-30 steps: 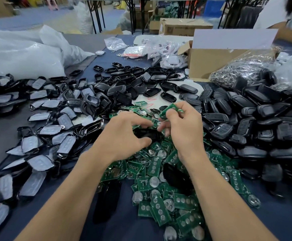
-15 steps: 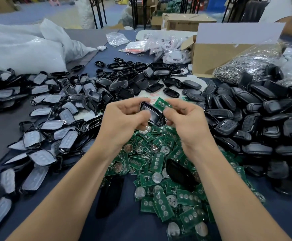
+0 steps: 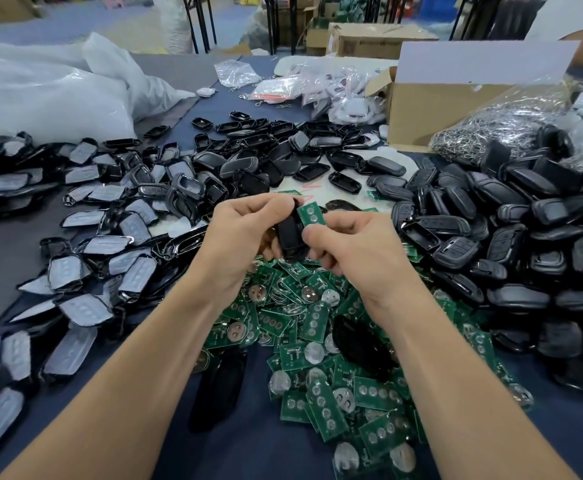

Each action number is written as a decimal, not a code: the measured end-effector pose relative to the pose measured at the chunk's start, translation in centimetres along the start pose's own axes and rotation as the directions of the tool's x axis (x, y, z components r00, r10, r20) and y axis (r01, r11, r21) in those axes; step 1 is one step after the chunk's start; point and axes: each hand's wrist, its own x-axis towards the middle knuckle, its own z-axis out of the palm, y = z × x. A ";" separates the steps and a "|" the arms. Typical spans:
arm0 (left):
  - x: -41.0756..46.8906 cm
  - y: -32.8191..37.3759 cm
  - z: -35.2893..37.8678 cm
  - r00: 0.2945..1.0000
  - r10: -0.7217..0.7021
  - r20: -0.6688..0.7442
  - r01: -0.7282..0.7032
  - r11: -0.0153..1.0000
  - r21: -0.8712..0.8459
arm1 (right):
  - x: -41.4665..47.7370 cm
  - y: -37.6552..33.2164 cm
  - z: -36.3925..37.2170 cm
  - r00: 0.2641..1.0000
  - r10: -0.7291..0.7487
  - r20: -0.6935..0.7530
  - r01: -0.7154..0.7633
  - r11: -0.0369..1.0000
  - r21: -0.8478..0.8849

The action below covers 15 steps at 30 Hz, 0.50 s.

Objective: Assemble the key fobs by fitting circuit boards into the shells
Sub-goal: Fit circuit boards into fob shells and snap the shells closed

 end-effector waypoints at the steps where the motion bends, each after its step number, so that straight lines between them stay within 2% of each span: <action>1: 0.0 0.0 0.0 0.997 0.008 0.076 -0.007 1.000 -0.003 | 0.0 0.0 0.1 0.999 0.000 -0.047 0.001 1.000 0.022; 3: -0.1 0.1 0.0 0.975 0.030 0.221 -0.044 0.997 0.059 | 0.0 0.0 0.3 0.989 0.012 -0.148 0.000 0.996 0.084; 5: -0.1 0.0 0.2 0.955 0.059 0.292 -0.099 0.988 0.122 | 0.0 0.1 0.4 0.976 0.019 -0.218 0.002 0.995 0.097; 10: -0.2 -0.5 0.7 0.991 0.029 0.129 -0.048 0.988 0.145 | 0.2 0.3 0.2 0.959 -0.003 -0.283 0.010 1.000 0.023; 15: -0.2 -0.4 1.3 1.000 0.000 -0.013 0.002 0.993 0.121 | 0.2 0.3 -0.4 0.967 -0.060 -0.246 0.028 0.991 -0.132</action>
